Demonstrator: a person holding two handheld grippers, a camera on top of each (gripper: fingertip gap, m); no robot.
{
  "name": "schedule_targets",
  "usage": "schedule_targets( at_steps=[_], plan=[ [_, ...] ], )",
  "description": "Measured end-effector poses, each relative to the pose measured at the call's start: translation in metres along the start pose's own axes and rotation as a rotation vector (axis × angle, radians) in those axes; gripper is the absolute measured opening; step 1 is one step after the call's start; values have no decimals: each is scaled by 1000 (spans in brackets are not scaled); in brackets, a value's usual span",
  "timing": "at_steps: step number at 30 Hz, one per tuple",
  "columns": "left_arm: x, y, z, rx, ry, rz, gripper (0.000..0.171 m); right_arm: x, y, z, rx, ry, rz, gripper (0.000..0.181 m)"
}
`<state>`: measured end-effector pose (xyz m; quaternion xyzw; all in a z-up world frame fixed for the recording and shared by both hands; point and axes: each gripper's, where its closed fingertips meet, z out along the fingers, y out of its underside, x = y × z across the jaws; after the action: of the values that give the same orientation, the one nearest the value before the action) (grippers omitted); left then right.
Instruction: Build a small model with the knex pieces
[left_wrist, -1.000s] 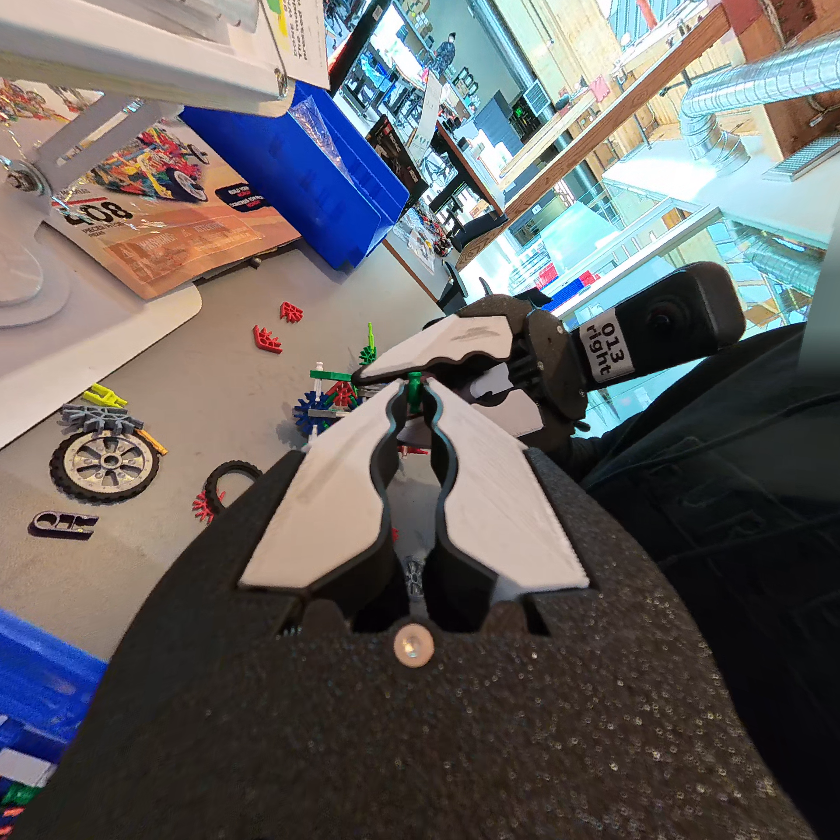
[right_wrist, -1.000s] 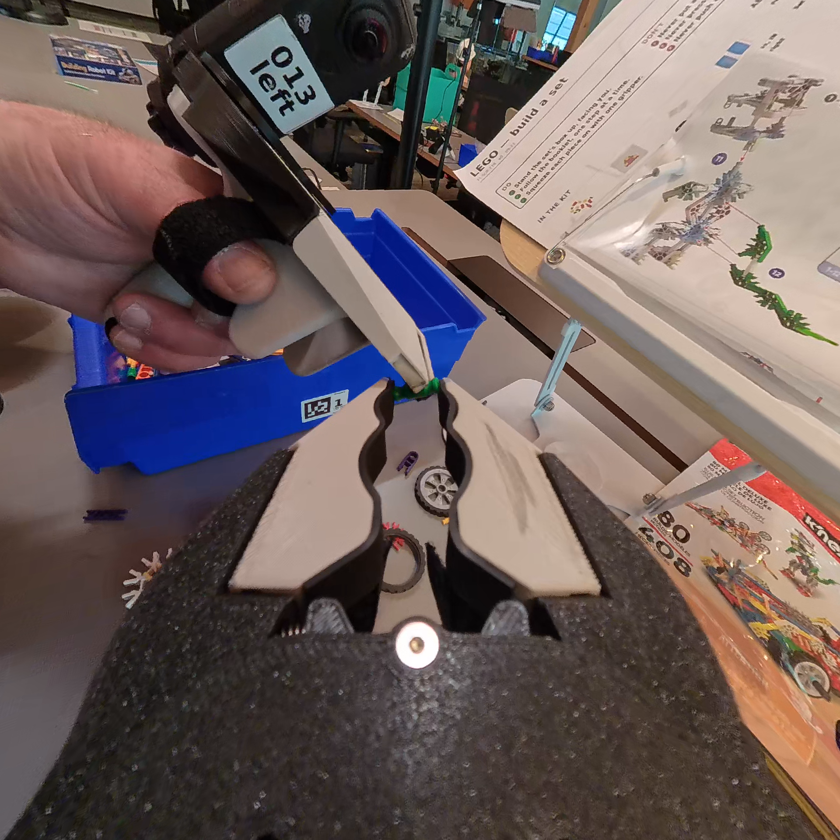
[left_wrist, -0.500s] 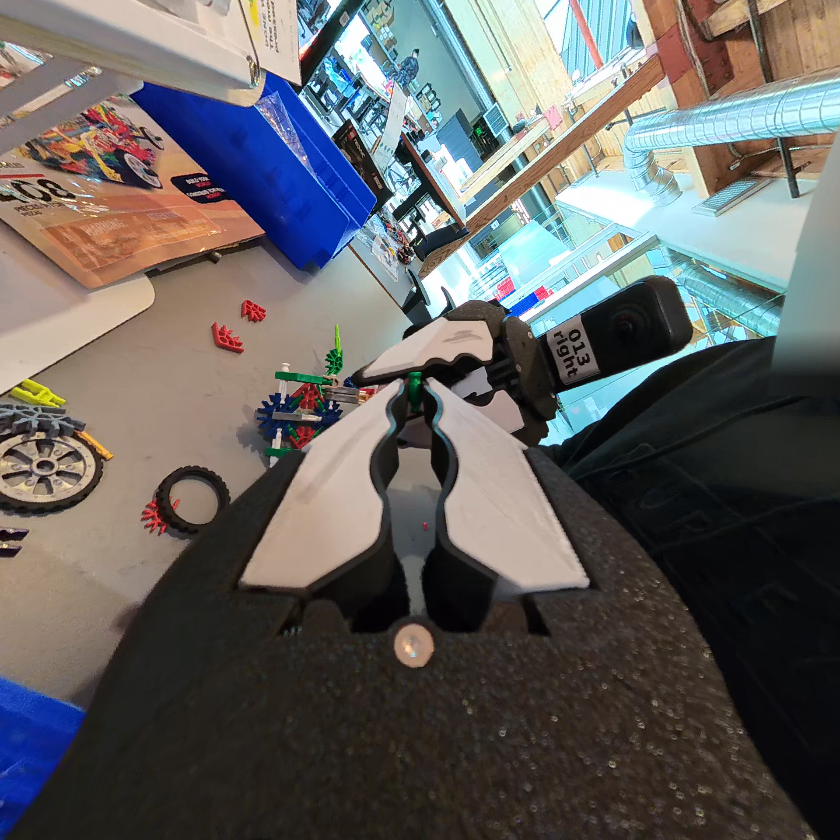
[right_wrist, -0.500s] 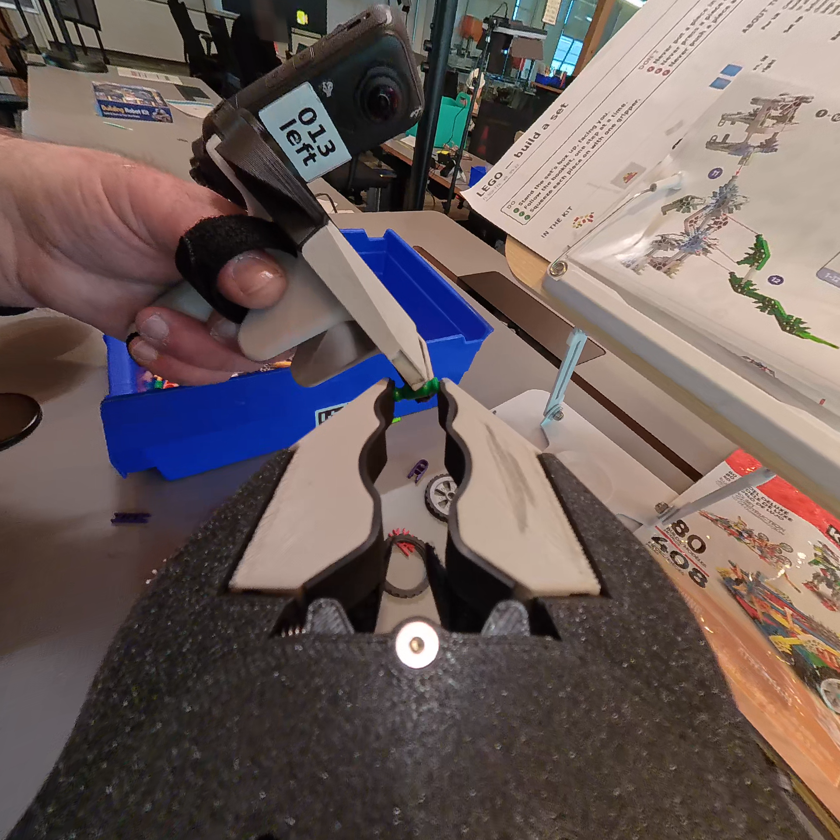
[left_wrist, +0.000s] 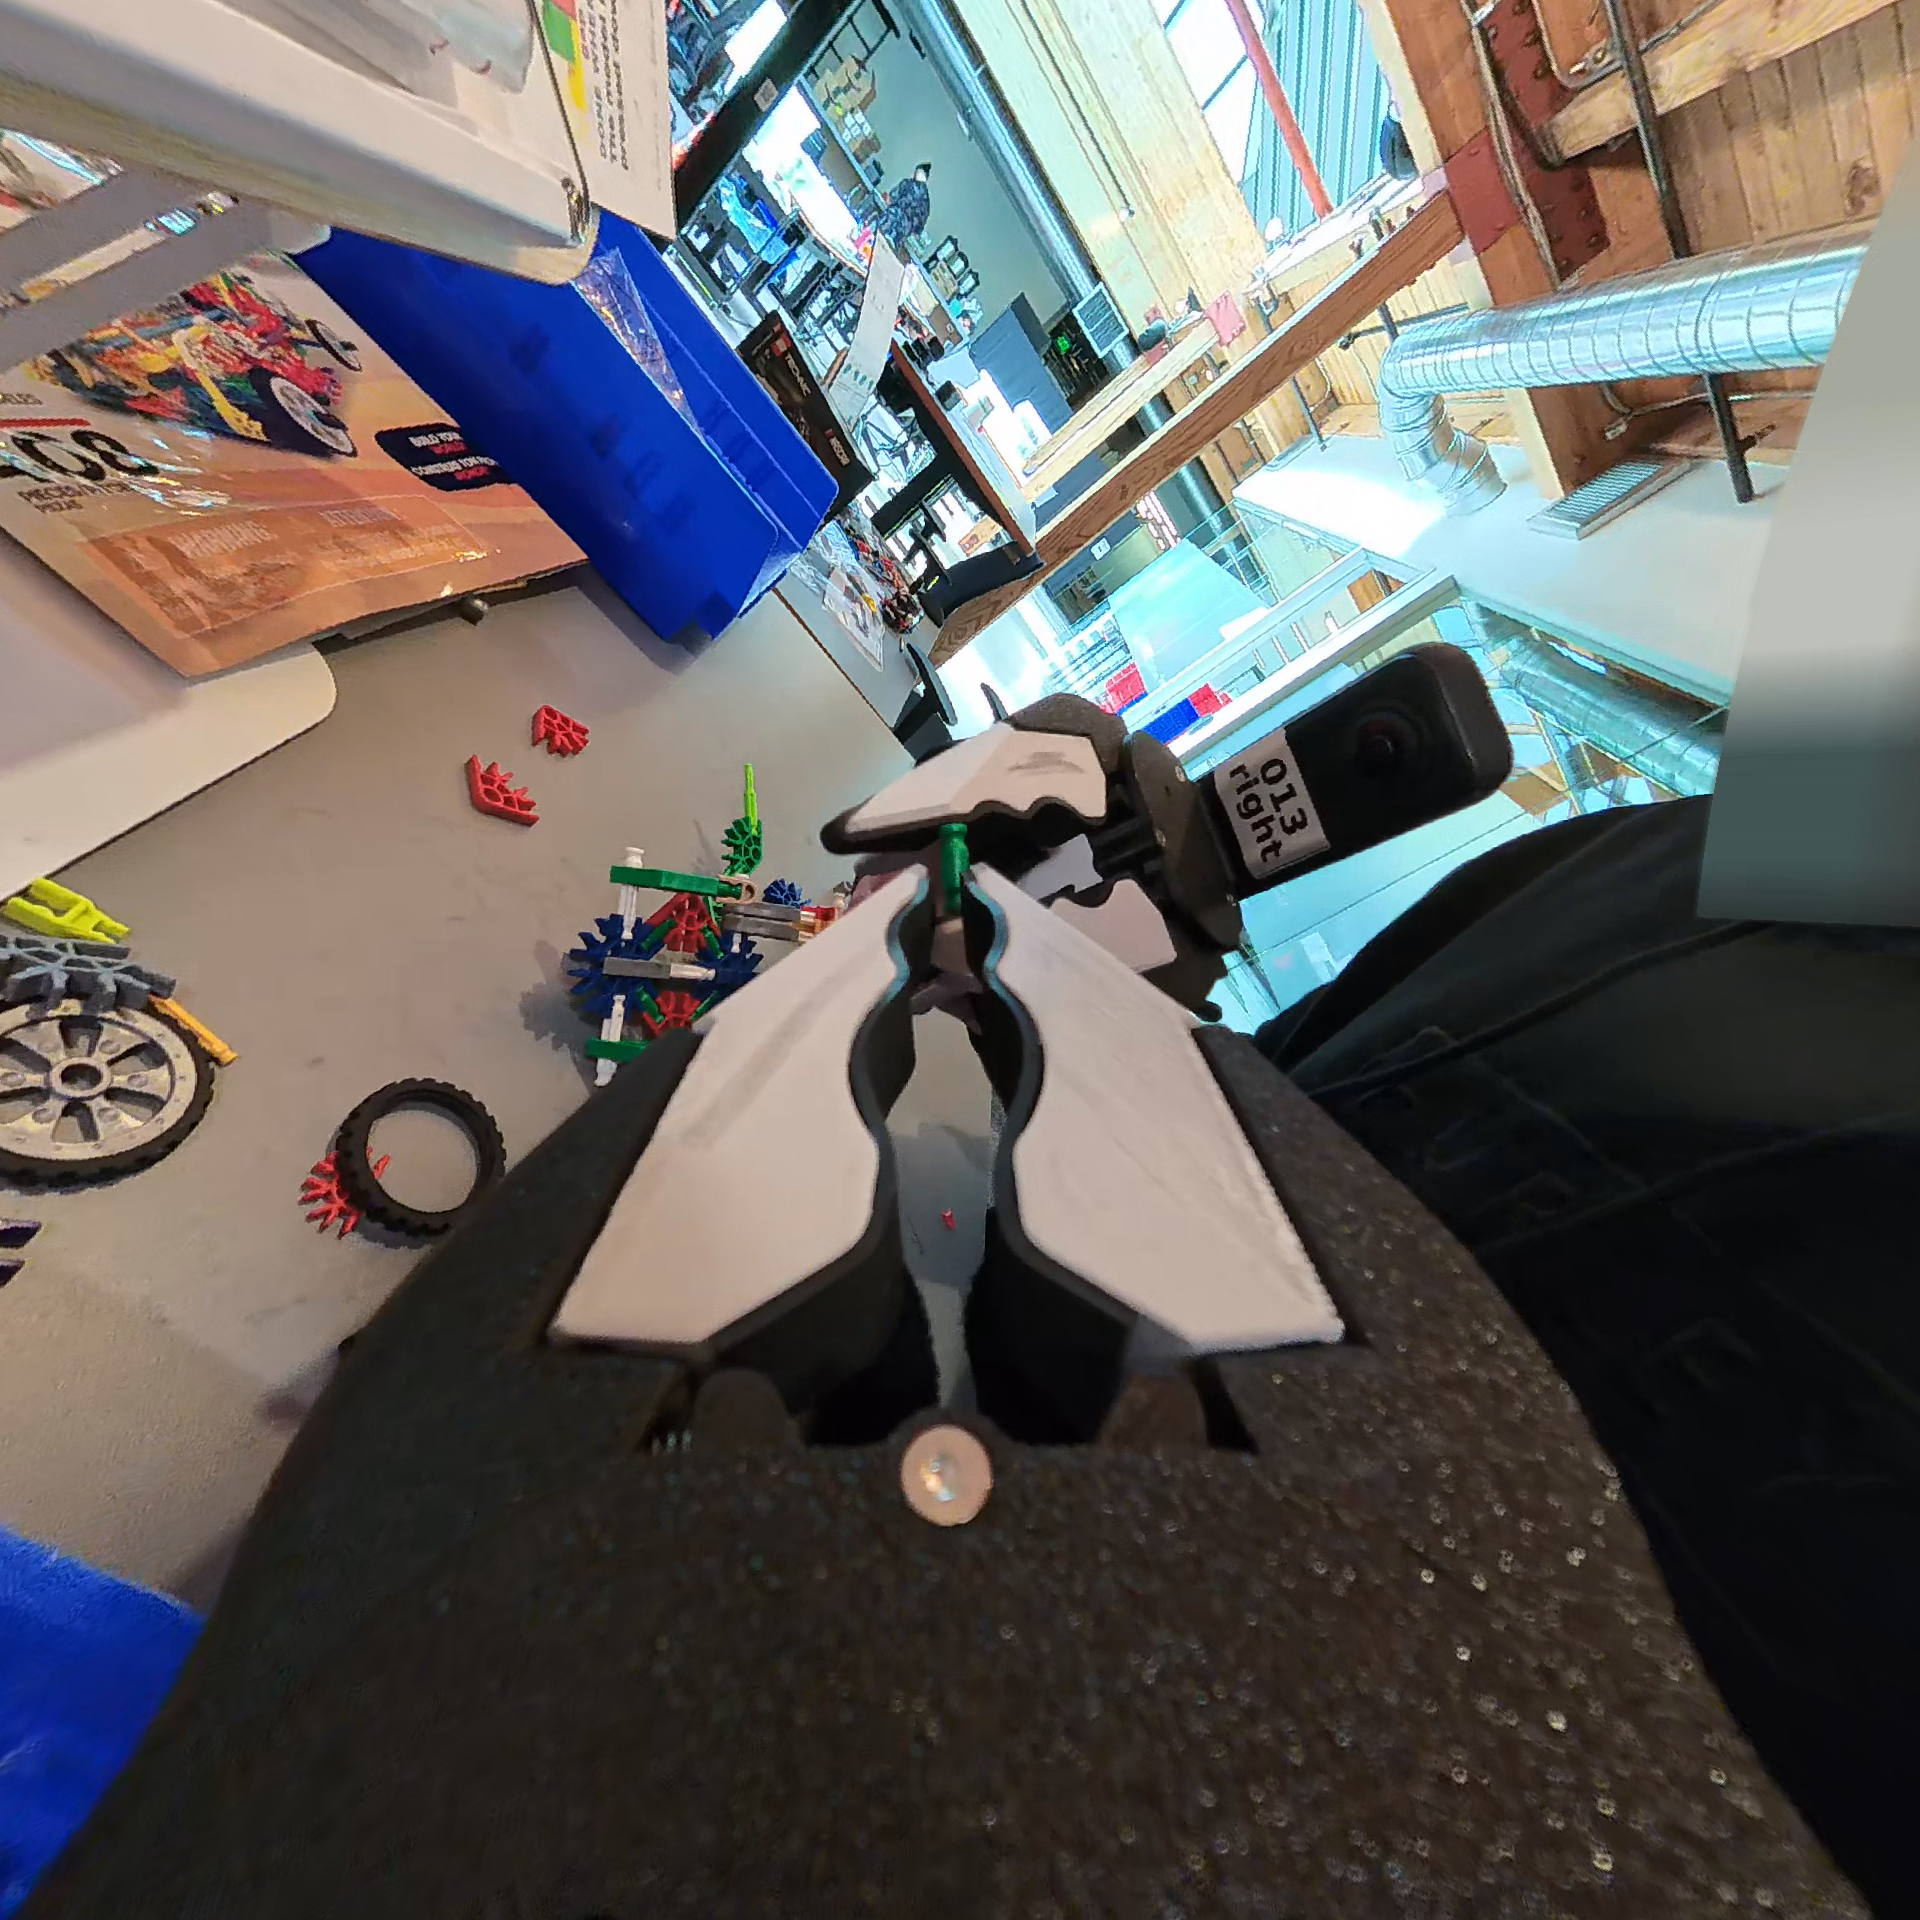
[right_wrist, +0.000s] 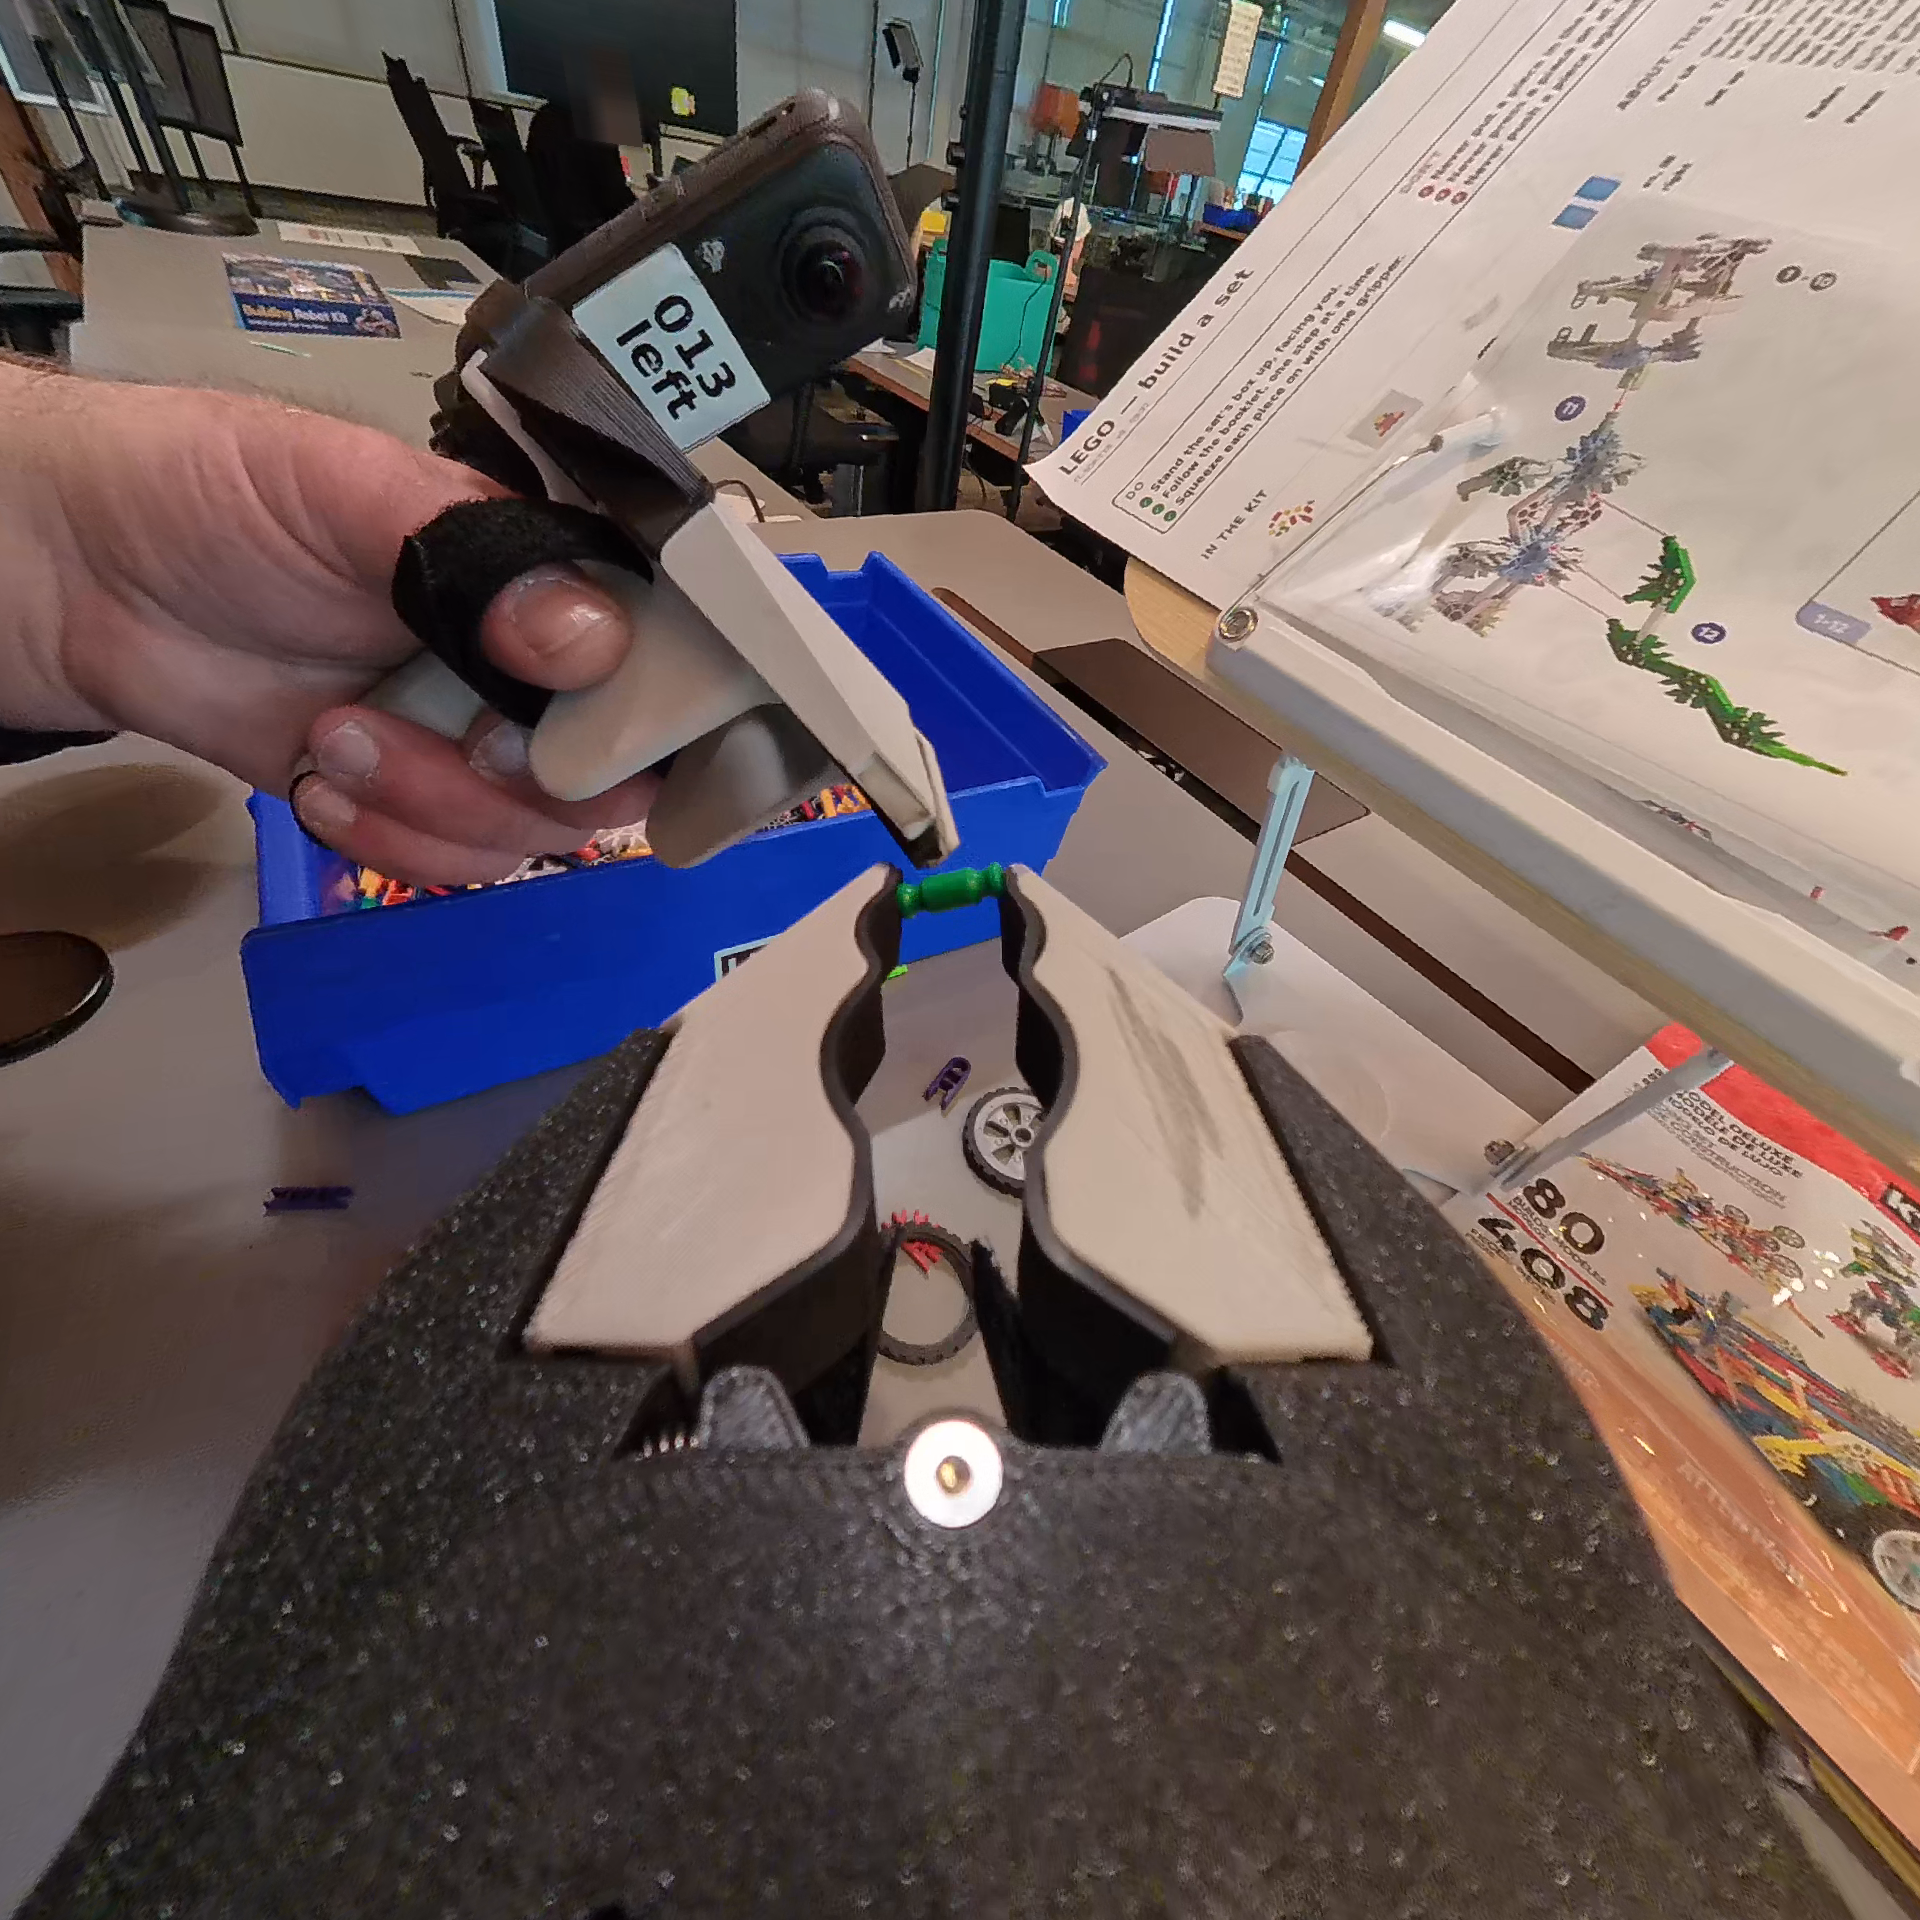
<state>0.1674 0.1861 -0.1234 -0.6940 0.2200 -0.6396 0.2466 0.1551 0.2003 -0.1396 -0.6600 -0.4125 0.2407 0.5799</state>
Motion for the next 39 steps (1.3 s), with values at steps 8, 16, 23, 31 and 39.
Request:
schedule_targets(
  at_steps=[8,16,23,31,39],
  plan=[
    [-1,3,1,-7,-10,2,4,-3,-1,1,-6,-14,-15,18],
    [-1,5,0,-17,-11,3,3,-7,-1,4,-9,-28,-26,18],
    [-1,5,1,-23,-11,8,2,-7,-1,4,-13,-27,-28,18],
    [-2,4,0,-28,-23,15,3,-6,-1,3,-10,-24,-26,18],
    [-2,5,1,-32,-29,20,3,-6,-1,1,-10,-25,-29,18]
  ],
)
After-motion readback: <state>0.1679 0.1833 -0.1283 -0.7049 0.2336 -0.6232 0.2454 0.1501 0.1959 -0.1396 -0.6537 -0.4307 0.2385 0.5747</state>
